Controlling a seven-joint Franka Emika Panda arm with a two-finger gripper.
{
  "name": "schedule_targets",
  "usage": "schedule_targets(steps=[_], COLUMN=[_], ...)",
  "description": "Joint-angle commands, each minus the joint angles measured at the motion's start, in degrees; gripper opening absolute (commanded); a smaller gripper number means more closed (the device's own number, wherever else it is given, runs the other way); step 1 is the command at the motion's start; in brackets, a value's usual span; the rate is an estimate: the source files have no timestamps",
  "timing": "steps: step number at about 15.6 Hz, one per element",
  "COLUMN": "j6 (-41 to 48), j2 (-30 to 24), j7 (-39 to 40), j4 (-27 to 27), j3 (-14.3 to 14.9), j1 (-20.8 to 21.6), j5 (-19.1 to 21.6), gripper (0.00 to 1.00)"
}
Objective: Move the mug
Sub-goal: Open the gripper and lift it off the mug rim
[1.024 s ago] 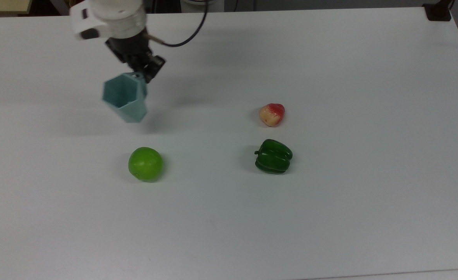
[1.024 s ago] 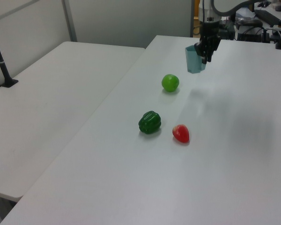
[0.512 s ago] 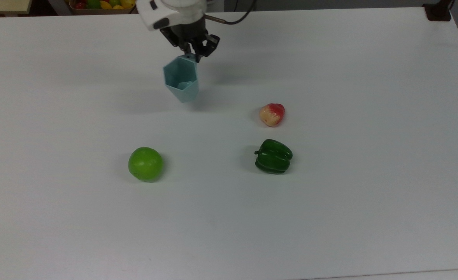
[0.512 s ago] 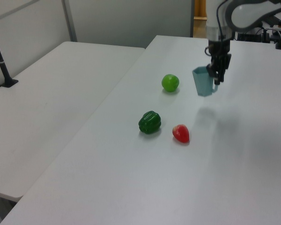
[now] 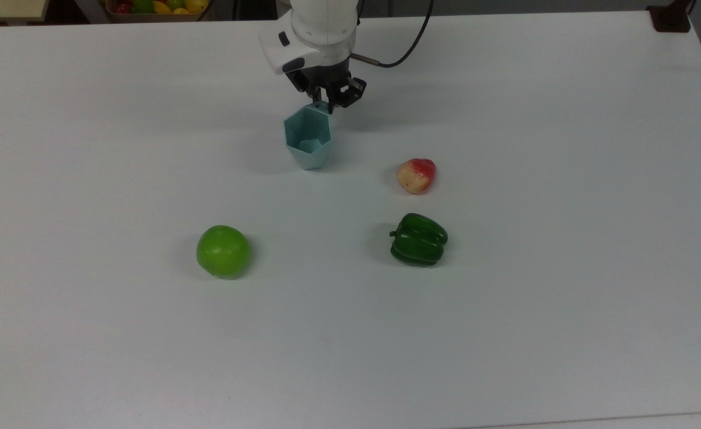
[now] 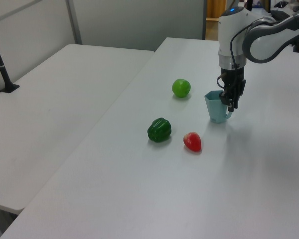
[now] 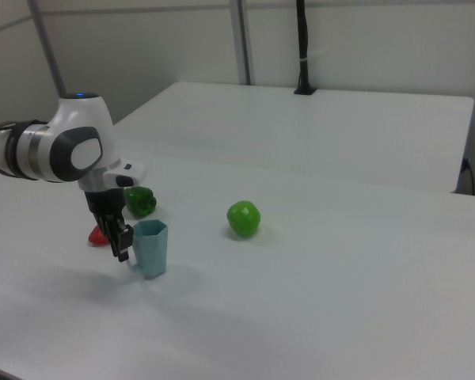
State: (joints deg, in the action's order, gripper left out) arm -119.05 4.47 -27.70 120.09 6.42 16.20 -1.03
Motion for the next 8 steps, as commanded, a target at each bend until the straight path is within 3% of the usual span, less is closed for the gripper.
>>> schedule_targets(steps=[1,4,6,8], j6=[-1.5,-1.4,-1.1,-0.3], j2=[-0.4,-0.1,-0.2,-0.8], j7=[-2.6,-3.0,-3.0,-2.6], j4=[0.8,0.6,0.3,-0.2], j3=[0.6,0.6,0.6,0.6], j1=[0.7,0.7,0.6,0.3], j5=[-1.0,-1.0,-0.9,-1.0], gripper=[0.35,0.61,0.84,0.97])
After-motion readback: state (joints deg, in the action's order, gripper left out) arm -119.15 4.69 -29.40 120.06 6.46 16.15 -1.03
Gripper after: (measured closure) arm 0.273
